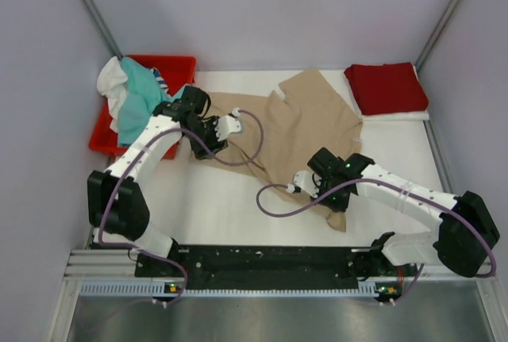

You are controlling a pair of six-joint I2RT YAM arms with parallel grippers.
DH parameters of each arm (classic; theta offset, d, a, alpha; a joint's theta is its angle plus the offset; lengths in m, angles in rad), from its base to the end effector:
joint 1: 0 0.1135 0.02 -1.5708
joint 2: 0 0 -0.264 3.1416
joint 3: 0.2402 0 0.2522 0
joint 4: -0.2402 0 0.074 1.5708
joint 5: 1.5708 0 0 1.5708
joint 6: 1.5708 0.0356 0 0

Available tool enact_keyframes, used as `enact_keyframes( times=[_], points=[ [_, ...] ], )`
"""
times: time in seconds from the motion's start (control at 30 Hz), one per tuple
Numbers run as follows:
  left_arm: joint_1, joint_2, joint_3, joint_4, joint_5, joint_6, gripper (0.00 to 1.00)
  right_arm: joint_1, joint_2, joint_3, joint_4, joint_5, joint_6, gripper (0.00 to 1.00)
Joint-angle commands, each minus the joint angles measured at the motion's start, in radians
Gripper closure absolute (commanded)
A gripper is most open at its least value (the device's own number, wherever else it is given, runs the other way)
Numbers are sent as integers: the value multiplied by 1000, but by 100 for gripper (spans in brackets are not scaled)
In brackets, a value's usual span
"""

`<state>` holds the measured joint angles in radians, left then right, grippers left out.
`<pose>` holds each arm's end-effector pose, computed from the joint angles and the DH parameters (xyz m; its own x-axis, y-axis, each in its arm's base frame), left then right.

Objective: Fold and stack the t-shirts
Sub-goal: Flatten out the tshirt

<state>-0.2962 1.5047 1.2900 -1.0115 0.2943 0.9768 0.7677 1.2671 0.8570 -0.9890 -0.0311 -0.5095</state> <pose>0.2755 -0.0949 0.2816 -0.1947 0.8886 -0.4153 0.9548 0.2686 0.1272 0.1491 0.1455 0.2148 -0.2785 -0.9463 -0.1641 -0.9551 0.2909 -0.0566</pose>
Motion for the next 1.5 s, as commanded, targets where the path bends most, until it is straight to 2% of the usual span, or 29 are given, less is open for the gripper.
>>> enact_keyframes(
  times=[0.0, 0.13, 0.23, 0.37, 0.5, 0.67, 0.8, 0.97, 1.13, 1.37, 1.47],
  points=[
    [2, 194, 176, 84, 0, -134, 46, 5, 0, -16, -37, 14, -43, 96],
    [6, 376, 345, -7, -43, -161, 49, 4, -20, -44, -72, 25, -50, 96],
    [23, 423, 361, 25, -86, -130, 48, 4, -72, -39, -141, 26, -58, 98],
    [26, 442, 382, -15, -8, -63, 46, 4, -112, -44, -249, 97, -76, 100],
    [23, 437, 382, -48, 68, -14, 44, 2, -117, -49, -238, 85, -109, 100],
    [20, 495, 385, -72, 46, 23, 44, -1, -101, -53, -229, 111, -121, 99],
    [22, 534, 391, -1, -13, 29, 44, -5, -100, -56, -227, 109, -119, 99],
    [23, 612, 472, -4, -47, 23, 44, -13, -106, -58, -226, 103, -119, 99],
    [23, 641, 477, 24, -61, 16, 44, -18, -110, -59, -223, 96, -119, 99],
    [25, 651, 451, -74, -58, 66, 57, -18, -123, -64, -217, 105, -118, 99],
    [26, 637, 433, -70, -66, 68, 71, -18, -123, -62, -214, 106, -118, 99]
  ],
)
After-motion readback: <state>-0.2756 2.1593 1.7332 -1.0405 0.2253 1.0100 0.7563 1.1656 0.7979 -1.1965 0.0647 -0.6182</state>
